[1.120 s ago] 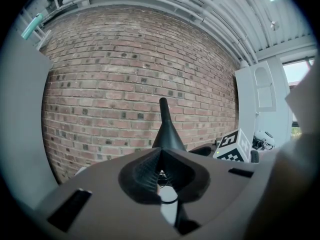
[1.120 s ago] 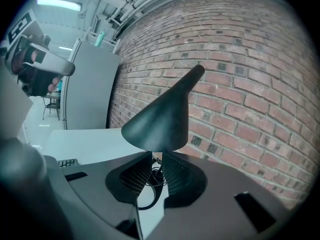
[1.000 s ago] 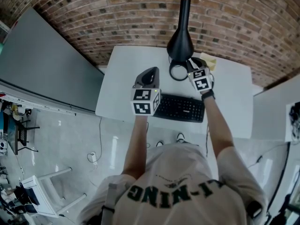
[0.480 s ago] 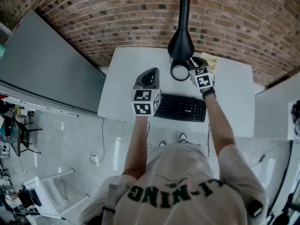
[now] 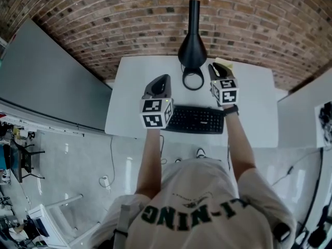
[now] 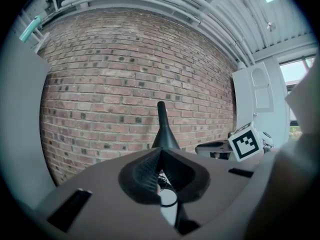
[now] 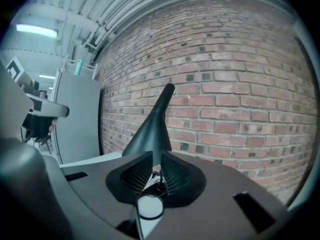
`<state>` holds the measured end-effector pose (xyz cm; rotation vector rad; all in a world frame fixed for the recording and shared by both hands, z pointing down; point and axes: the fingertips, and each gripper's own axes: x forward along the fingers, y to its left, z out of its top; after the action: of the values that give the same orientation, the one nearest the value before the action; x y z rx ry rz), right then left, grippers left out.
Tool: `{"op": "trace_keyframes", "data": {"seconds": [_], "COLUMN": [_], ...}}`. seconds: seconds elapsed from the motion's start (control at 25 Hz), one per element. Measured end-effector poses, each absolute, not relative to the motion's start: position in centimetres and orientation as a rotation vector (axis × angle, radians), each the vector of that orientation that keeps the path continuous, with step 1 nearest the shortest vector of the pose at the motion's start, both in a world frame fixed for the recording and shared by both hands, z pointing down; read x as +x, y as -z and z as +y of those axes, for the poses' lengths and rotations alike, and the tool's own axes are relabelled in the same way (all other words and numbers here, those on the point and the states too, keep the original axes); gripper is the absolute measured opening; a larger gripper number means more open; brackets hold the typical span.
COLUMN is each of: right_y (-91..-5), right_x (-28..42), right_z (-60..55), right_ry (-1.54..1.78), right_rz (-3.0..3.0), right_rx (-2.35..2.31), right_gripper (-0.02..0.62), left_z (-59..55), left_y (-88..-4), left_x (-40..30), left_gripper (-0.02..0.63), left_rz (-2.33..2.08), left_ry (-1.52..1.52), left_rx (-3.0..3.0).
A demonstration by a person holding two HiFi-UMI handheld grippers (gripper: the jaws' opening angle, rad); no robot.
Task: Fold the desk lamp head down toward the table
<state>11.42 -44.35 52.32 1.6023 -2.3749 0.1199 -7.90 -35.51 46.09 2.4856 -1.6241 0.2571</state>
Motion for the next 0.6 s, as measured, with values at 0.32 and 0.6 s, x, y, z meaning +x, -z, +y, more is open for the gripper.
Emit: {"op": "trace_keyframes", "data": {"seconds": [0.32, 0.6], "right_y": [-44.6, -42.5], "right_x": [12.1, 13.1], "right_z": [-38.6, -34.8], "right_ry": [-0.093, -0.048], "right_rz": [-2.497, -2.462], "right_rx": [1.802, 1.888], "right_gripper": [0.033, 0.005], "left_z": [-35.4, -35.4], "left_y": [-43.5, -42.5], "left_x": [-6.2, -5.1], "left_gripper": [-0.003, -0.003], "left_rz": [-1.605, -1.601], "left_ry": [-0.177, -0.144], "left_rx": [2.558, 2.592]}}
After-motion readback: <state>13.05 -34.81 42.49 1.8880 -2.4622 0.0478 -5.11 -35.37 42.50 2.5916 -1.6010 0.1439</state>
